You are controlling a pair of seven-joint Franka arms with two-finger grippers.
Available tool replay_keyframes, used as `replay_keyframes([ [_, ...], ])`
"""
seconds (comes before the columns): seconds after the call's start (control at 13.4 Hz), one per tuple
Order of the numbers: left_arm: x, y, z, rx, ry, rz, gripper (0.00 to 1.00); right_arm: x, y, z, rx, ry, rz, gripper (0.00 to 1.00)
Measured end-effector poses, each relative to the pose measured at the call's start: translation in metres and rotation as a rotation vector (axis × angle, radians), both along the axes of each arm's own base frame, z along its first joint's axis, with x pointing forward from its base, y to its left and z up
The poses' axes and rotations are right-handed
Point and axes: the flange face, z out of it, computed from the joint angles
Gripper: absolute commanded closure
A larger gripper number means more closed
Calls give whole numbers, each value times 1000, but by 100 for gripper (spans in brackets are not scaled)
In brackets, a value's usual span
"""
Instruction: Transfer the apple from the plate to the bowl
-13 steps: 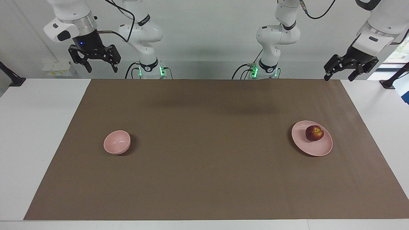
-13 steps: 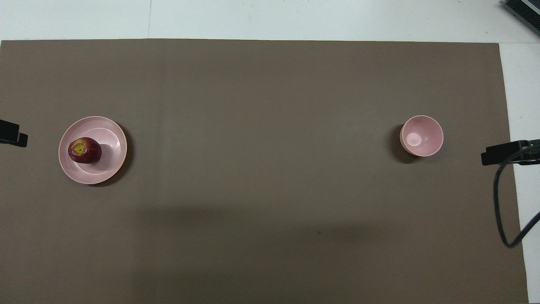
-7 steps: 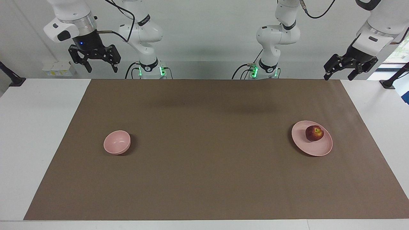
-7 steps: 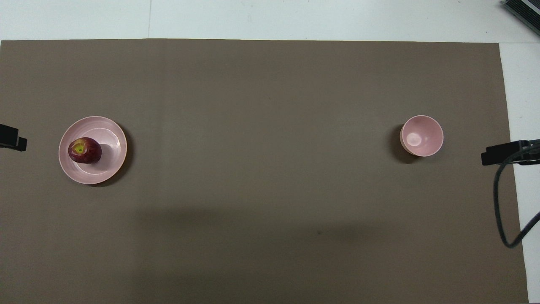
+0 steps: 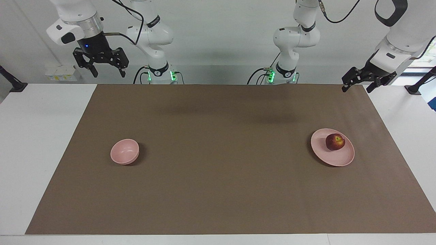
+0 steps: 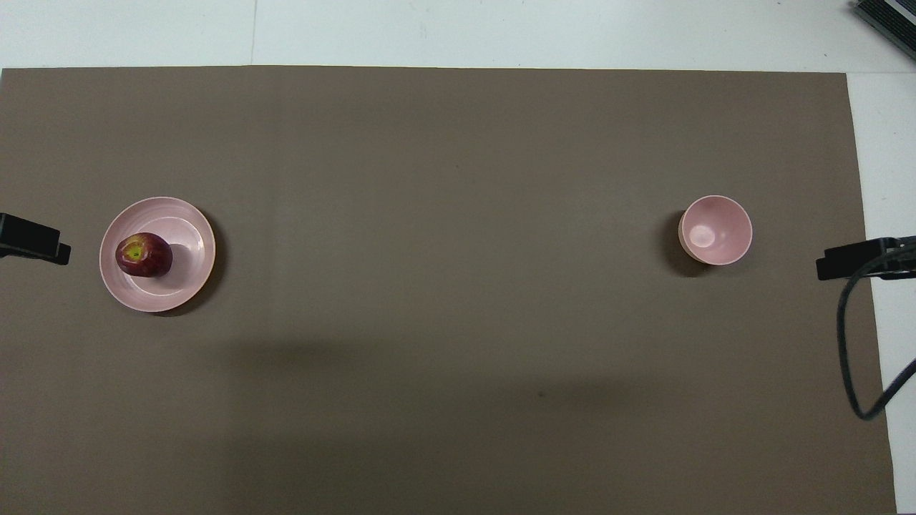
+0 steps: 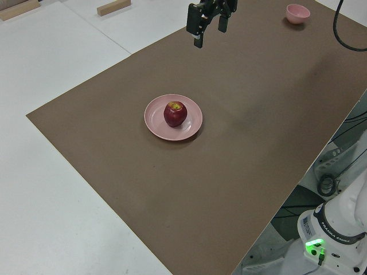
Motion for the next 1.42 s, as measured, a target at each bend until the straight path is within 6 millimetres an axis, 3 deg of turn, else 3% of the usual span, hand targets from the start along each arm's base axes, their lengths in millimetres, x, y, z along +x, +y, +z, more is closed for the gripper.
replay_keyframes([
  [0.3, 7, 10, -45, -4, -8, -40, 0, 0, 0, 0, 0, 0, 0, 0],
  [0.67, 9, 37, -90, -5, -31, -67, 0, 0, 0, 0, 0, 0, 0, 0],
  [1.04, 17, 45, -130, 3, -54, -53, 0, 0, 0, 0, 0, 0, 0, 0],
  [1.42, 41, 39, -192, 9, -30, -66, 0, 0, 0, 0, 0, 0, 0, 0],
])
